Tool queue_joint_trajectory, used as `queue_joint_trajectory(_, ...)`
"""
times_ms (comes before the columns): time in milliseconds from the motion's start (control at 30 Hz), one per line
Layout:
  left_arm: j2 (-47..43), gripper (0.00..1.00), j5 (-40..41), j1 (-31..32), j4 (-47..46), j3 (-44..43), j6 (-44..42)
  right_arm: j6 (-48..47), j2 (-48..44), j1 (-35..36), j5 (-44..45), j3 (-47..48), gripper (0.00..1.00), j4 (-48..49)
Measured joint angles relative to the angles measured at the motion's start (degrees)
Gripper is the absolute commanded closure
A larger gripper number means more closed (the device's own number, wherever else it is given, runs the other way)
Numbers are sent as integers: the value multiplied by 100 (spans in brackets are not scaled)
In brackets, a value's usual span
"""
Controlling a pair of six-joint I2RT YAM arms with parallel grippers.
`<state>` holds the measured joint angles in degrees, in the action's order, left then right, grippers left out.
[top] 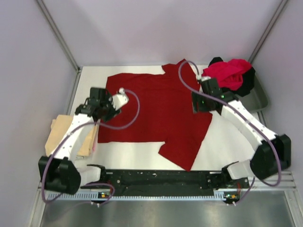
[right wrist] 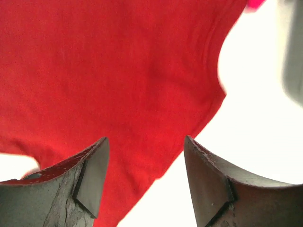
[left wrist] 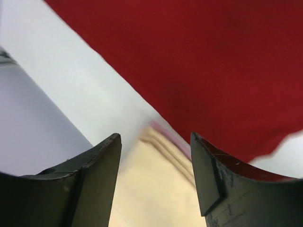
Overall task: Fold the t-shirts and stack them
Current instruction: Flatten out the tshirt, then grap the side of the flattened tshirt closest away from the robot with both arms
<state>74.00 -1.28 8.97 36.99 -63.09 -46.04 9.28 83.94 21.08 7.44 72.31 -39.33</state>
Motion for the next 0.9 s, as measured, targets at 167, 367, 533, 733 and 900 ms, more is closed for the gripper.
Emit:
queue_joint_trajectory(167,-1016,28,280,2,105,2057,-1163,933,-1283,535,-131,-1827,37,-269)
queue_joint_trajectory(367,-981,28,706,-81,-289,2970,-1827,2218,-1526,1967,-269,-3198,36,-407)
queue_joint_trajectory(533,-577,33,824,-151,-918,3112,-2004,3169,-1554,2942,-428,-3646,36,-282)
queue_joint_trajectory(733,-170,100,883,-151,-1412,3185,-1932,3720,-1464,3211,-824,-3971,90,136)
queue_joint_trajectory(900,-125,100,863,-155,-1453,3213,-1792,3939,-1729,3209,-1010,-4260,100,411)
